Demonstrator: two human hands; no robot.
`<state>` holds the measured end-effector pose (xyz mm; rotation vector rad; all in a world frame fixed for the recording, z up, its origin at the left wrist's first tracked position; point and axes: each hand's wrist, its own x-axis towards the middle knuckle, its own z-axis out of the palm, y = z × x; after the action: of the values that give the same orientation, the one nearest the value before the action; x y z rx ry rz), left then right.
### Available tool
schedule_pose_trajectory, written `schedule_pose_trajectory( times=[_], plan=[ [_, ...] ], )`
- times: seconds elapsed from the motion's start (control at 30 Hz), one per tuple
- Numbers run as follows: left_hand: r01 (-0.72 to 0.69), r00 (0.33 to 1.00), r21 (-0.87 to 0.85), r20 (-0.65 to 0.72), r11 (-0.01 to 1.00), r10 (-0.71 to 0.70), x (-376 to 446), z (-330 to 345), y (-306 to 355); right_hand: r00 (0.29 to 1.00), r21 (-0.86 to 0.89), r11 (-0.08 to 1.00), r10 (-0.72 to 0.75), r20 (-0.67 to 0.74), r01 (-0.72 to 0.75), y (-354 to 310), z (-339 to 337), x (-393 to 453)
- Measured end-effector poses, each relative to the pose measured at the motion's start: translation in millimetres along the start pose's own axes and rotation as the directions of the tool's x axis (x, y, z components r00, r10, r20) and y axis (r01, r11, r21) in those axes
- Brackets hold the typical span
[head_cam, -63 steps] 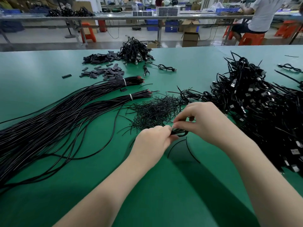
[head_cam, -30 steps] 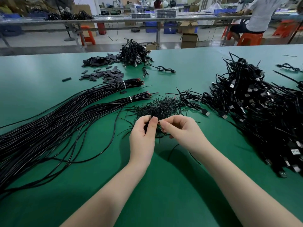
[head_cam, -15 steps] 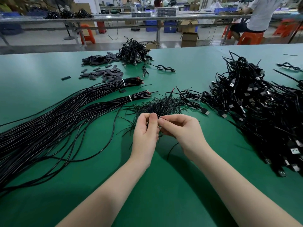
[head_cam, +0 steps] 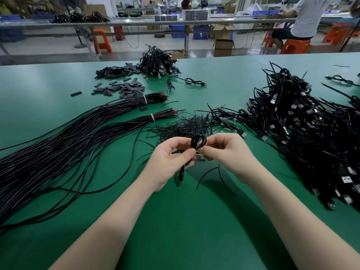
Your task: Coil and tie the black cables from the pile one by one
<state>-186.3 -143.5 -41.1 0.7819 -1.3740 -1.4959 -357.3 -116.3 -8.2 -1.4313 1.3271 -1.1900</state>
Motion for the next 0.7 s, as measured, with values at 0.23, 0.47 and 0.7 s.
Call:
schedule_pose_trajectory(
  times=[0.23,0.47,0.7],
  plan=[
    [-0.078,0.993,0.350,0.111,0.933,0.041,0,-11,2,0.995,-0.028,0.997,0.074,0.072,-0.072,9,-3,2],
    [-0.062,0.996,0.371,0.087,0.927,0.031,-2,1,-4,0.989,0.175,0.974,0.130,0.073,-0.141,23,-1,5],
    [0.185,0.982,-0.014,0.040,0.983,-0.185,-3,11,-5,0.990,0.213,0.968,0.117,0.080,-0.131,27,5,6]
  ],
)
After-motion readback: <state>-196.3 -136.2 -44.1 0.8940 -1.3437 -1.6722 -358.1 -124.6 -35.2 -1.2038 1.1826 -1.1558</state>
